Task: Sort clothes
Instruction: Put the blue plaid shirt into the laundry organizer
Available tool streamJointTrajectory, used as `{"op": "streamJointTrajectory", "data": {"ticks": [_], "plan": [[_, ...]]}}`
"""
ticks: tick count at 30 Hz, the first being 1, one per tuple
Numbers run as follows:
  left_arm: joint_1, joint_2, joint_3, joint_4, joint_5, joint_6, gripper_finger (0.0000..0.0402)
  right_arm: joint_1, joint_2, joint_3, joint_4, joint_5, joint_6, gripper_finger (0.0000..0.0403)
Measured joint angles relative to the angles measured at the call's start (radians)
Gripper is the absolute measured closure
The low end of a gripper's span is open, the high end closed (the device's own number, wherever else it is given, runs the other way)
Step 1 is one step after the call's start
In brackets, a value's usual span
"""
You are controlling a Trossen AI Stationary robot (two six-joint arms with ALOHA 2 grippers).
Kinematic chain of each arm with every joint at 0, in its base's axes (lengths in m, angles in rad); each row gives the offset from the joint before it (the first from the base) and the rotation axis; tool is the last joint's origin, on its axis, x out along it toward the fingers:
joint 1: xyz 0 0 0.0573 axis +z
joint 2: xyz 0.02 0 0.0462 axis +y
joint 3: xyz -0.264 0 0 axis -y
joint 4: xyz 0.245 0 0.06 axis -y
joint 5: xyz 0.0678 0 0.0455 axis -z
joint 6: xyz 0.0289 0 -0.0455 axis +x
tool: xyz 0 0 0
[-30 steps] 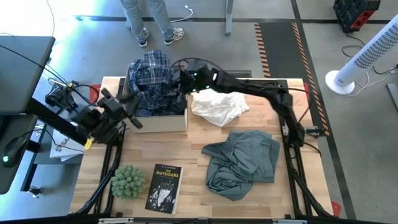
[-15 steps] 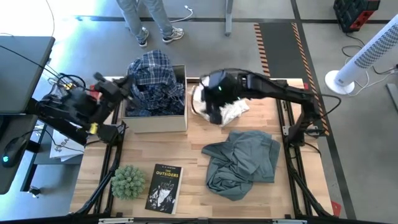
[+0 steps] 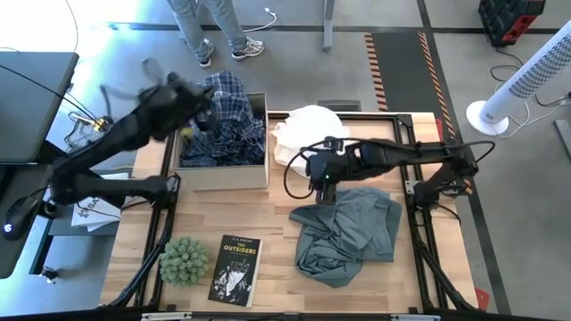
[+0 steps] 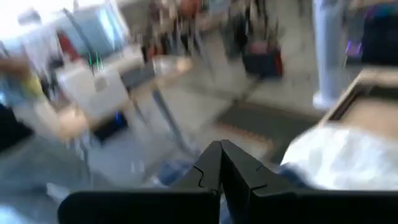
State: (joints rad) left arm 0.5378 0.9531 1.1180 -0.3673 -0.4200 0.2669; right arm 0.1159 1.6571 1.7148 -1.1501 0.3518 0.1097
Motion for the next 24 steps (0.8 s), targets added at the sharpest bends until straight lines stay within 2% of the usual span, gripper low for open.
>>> {"op": "streamJointTrajectory", "data": {"ticks": [3,6,10,13,15,18,21,24], "plan": [[0.166,0.116,0.021,-0.058,0.17,-0.036,0.0401,0.017,-0.002,-0.059,0.031,0.024,0.044,0.0192],[0.256,0.219,0.026,-0.146,0.288,-0.063,0.0401,0.029,-0.001,-0.105,0.073,0.026,0.071,0.0192],[0.258,0.295,0.025,-0.363,0.432,-0.074,0.0401,0.05,-0.001,-0.152,0.094,0.027,0.074,0.0192],[0.182,0.308,-0.015,-0.473,0.429,-0.08,0.0402,0.063,-0.001,-0.17,0.121,0.027,0.097,0.0192],[0.127,0.308,-0.076,-0.471,0.432,-0.082,0.0401,0.069,-0.001,-0.178,0.144,0.029,0.121,0.0192],[0.083,0.312,-0.191,-0.381,0.424,-0.086,0.0401,0.087,-0.001,-0.181,0.19,0.05,0.137,0.0192],[0.094,0.336,-0.297,-0.255,0.416,-0.098,0.0401,0.108,-0.001,-0.182,0.239,0.063,0.098,0.0192],[0.134,0.372,-0.362,-0.137,0.495,-0.074,0.0401,0.123,-0.001,-0.182,0.28,0.062,0.065,0.0192]]}}
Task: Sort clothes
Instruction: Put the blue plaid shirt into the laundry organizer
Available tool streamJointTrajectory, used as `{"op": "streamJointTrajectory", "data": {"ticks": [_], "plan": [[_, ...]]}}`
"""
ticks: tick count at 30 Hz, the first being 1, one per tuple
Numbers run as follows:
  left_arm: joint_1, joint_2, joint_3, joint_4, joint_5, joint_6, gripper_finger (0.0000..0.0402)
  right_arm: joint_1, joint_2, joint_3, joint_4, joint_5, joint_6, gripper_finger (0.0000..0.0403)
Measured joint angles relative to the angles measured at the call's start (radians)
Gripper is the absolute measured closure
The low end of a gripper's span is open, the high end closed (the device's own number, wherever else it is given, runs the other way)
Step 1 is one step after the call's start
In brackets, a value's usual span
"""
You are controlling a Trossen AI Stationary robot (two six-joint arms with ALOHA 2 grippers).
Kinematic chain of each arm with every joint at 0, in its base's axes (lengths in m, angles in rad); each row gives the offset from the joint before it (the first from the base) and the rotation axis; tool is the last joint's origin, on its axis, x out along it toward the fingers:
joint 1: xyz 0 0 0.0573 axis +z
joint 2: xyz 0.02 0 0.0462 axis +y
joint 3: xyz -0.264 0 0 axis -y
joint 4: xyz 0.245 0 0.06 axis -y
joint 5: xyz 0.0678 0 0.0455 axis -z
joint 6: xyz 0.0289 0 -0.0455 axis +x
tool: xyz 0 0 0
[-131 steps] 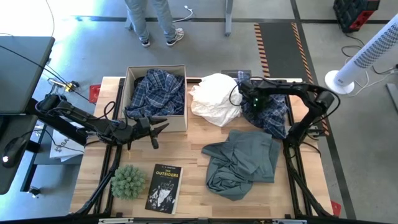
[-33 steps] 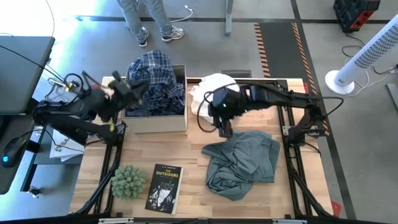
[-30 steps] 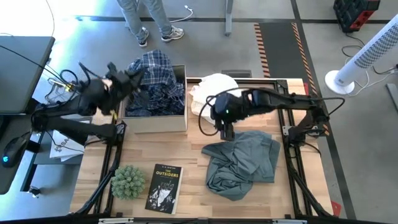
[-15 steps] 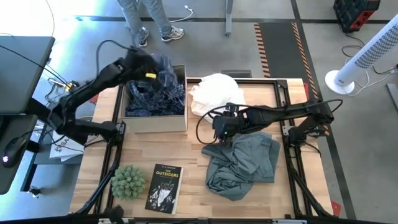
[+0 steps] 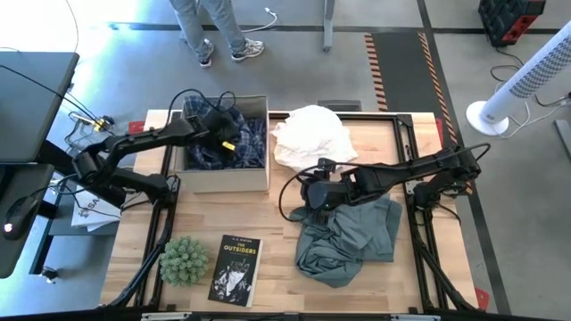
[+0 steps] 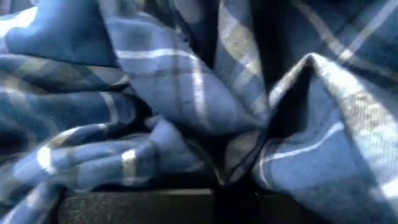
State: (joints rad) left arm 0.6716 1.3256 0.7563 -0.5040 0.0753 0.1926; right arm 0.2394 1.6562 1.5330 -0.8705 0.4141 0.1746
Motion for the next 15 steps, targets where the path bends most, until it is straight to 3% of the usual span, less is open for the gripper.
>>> {"op": "streamJointTrajectory", "data": {"ticks": [4,15], "plan": [[0.047,0.033,0.009,0.058,0.121,0.022,0.0401,0.006,0.0,0.0,0.019,0.0,-0.019,0.0192],[0.022,-0.229,0.316,-0.161,0.123,-0.165,0.0401,0.006,0.0,0.0,0.019,0.002,-0.018,0.0192]]}}
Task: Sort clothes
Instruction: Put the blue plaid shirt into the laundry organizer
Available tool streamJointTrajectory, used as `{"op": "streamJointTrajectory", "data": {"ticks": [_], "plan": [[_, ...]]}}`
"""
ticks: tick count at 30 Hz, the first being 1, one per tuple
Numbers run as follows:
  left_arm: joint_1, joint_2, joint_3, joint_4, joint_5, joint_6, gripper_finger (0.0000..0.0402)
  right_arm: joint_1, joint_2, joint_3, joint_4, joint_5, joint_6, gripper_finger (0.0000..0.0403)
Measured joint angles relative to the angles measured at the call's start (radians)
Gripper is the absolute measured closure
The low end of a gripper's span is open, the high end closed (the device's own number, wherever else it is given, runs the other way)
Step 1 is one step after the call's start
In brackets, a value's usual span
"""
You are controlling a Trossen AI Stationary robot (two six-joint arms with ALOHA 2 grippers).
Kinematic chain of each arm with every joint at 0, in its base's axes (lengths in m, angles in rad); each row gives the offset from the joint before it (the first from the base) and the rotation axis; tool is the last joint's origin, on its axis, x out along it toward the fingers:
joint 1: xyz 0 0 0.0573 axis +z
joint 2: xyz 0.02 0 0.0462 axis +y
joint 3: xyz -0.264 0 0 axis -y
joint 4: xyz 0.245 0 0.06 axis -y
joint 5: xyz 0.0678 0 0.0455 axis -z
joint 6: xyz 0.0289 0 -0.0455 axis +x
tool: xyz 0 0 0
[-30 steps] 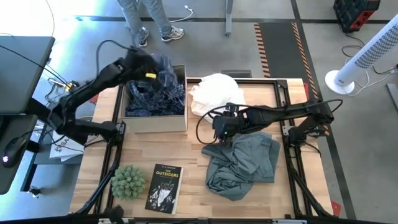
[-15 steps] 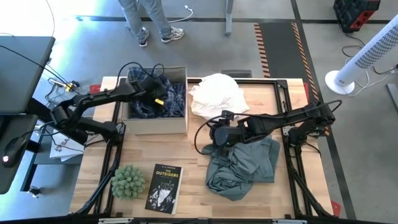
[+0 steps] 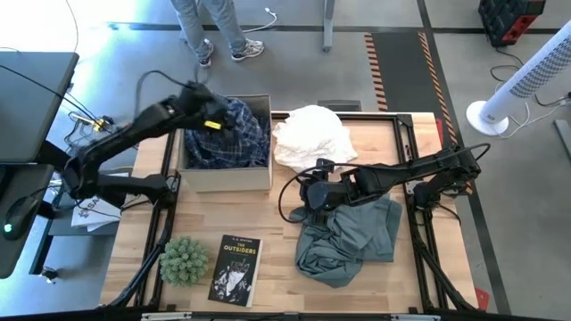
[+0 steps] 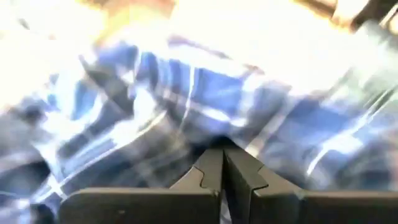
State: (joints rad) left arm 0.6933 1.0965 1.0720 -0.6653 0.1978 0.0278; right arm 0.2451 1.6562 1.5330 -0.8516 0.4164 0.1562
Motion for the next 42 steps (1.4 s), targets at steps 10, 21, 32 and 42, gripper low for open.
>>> {"op": "streamJointTrajectory", "data": {"ticks": [10,21,32,42], "plan": [[0.058,-0.104,-0.029,0.013,-0.515,-0.089,0.0401,0.0,0.0,0.0,0.004,0.0,0.001,0.0192],[0.079,-0.001,-0.46,0.508,-0.519,-0.099,0.0401,0.0,0.0,0.0,0.004,0.001,0.001,0.0192],[-0.027,-0.008,-0.597,0.745,-0.62,-0.081,0.0401,0.004,0.001,0.0,0.008,0.002,0.007,0.0192],[-0.175,-0.168,-0.462,0.805,-0.655,-0.08,0.0401,0.007,0.001,0.0,0.031,0.002,-0.007,0.0192]]}}
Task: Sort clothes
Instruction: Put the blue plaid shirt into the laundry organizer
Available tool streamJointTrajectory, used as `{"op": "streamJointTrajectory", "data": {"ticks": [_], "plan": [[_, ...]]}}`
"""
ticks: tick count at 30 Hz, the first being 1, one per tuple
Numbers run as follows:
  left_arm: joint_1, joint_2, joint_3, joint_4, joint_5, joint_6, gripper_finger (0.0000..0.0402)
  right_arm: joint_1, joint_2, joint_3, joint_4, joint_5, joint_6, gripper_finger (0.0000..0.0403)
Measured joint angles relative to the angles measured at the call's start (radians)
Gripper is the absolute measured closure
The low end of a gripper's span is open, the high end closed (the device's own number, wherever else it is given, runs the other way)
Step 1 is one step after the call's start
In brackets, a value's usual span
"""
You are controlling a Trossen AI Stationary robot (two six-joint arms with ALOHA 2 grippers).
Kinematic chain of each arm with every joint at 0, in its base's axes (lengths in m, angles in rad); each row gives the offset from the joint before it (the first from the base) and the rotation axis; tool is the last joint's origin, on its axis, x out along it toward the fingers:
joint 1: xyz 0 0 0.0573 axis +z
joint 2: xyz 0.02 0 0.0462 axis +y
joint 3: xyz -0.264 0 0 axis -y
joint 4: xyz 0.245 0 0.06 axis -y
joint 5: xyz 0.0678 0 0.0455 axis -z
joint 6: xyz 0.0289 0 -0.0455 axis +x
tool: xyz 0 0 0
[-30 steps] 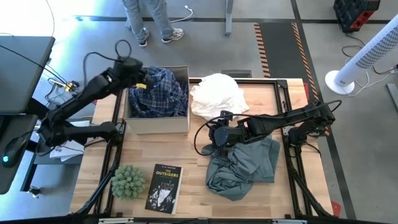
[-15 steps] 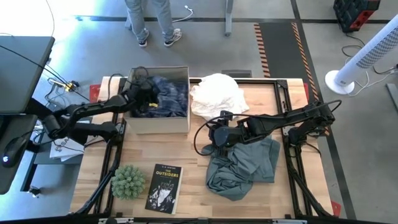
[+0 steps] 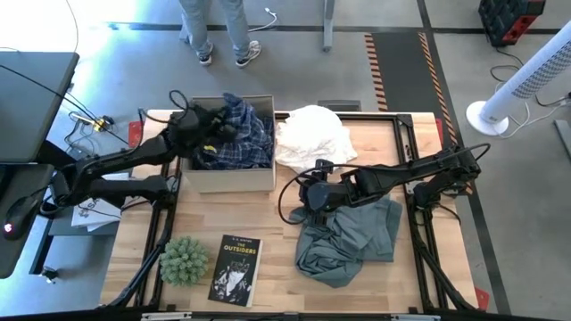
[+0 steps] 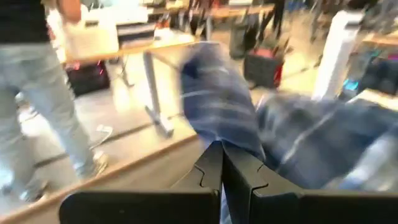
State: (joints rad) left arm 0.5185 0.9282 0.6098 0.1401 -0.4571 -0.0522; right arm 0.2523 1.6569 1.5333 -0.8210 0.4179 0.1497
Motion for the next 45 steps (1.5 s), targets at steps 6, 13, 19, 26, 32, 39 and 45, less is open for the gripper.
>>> {"op": "streamJointTrajectory", "data": {"ticks": [6,13,19,26,32,39,45], "plan": [[-0.07,0.076,0.001,0.118,-0.057,0.001,0.0401,0.0,0.0,0.0,0.041,0.0,-0.041,0.0192],[-0.067,0.349,-0.059,0.344,-0.064,0.008,0.0401,0.0,0.0,0.0,0.045,-0.001,-0.045,0.0192],[-0.067,0.541,-0.141,0.614,-0.067,-0.024,0.0401,0.003,0.0,0.0,0.04,-0.003,-0.044,0.0192],[-0.067,0.688,-0.214,0.825,-0.088,-0.037,0.0401,0.003,0.0,0.0,0.038,-0.006,-0.037,0.0192],[-0.082,0.662,-0.215,0.875,-0.091,0.014,0.0401,0.003,0.0,0.0,0.036,-0.006,-0.034,0.0192],[-0.101,0.41,-0.18,0.815,-0.098,0.132,0.0401,0.004,0.0,0.0,0.035,0.006,-0.019,0.0192],[-0.126,0.194,-0.16,0.691,-0.072,0.221,0.0401,0.009,0.0,0.0,0.033,0.03,-0.019,0.0192]]}}
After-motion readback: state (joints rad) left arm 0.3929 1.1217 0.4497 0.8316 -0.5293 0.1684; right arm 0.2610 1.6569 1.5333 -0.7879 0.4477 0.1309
